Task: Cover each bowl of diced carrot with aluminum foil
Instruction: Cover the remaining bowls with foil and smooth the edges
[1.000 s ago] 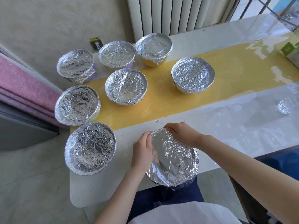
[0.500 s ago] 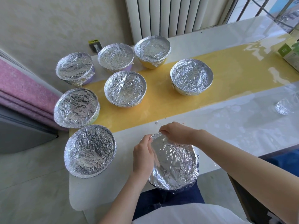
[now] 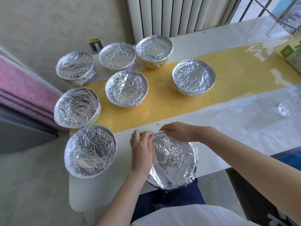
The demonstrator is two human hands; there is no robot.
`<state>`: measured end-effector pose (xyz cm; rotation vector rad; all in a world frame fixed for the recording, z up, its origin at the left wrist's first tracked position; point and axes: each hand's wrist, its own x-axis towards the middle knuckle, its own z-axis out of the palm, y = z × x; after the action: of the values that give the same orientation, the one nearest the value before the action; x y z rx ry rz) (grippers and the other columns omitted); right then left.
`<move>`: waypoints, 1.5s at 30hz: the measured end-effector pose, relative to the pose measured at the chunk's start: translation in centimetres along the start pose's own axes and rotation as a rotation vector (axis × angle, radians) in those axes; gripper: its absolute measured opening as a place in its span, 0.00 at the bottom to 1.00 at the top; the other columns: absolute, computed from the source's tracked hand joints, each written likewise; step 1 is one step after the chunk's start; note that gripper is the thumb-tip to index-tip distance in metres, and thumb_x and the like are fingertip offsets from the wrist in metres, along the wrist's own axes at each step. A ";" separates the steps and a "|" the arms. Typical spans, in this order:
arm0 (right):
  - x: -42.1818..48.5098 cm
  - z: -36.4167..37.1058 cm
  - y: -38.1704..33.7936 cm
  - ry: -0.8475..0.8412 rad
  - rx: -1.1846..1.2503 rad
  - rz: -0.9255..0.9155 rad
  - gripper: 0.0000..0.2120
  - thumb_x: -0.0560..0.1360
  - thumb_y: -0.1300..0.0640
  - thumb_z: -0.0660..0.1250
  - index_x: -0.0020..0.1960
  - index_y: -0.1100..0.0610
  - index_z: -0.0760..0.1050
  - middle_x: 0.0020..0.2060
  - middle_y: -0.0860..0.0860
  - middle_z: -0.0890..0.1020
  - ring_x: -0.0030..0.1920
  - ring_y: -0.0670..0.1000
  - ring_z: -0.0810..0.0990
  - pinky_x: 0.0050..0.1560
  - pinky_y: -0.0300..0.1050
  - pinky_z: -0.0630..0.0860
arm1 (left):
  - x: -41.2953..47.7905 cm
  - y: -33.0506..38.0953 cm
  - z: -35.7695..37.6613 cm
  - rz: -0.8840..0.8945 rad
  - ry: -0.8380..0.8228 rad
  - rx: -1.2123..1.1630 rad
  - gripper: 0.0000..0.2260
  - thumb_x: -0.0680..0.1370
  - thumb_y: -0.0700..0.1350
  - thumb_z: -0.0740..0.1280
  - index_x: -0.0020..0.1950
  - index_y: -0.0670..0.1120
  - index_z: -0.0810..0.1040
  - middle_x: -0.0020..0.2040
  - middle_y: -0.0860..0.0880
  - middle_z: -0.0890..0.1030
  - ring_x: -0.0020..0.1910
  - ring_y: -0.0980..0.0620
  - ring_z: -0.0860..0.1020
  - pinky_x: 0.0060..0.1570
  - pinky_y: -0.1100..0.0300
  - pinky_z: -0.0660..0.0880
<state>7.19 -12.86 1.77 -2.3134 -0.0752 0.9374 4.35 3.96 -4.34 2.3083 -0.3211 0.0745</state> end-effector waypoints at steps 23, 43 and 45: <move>0.0 0.3 -1.0 0.055 0.027 -0.102 0.18 0.82 0.59 0.50 0.68 0.55 0.69 0.51 0.50 0.74 0.49 0.51 0.71 0.39 0.30 0.65 | 1.0 -0.1 -0.6 0.131 0.000 0.034 0.08 0.79 0.40 0.56 0.49 0.42 0.74 0.47 0.47 0.71 0.45 0.50 0.73 0.47 0.59 0.72; 0.7 2.3 1.4 0.419 0.128 -0.062 0.16 0.82 0.57 0.52 0.64 0.60 0.73 0.49 0.56 0.80 0.43 0.48 0.70 0.39 0.37 0.59 | 0.7 -0.3 -1.0 -0.182 -0.004 0.007 0.06 0.81 0.37 0.58 0.52 0.39 0.74 0.33 0.48 0.77 0.27 0.54 0.71 0.26 0.69 0.62; 1.0 2.5 1.8 0.426 0.132 -0.030 0.15 0.82 0.57 0.53 0.62 0.60 0.73 0.50 0.57 0.81 0.43 0.51 0.73 0.39 0.40 0.60 | 0.4 -0.4 -0.9 -0.259 0.015 -0.004 0.07 0.81 0.38 0.57 0.51 0.39 0.74 0.28 0.51 0.71 0.25 0.56 0.66 0.24 0.65 0.61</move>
<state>5.99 -12.64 -1.24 -2.3290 0.1262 0.4066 4.89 4.76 -3.96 2.3242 -0.0136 -0.0385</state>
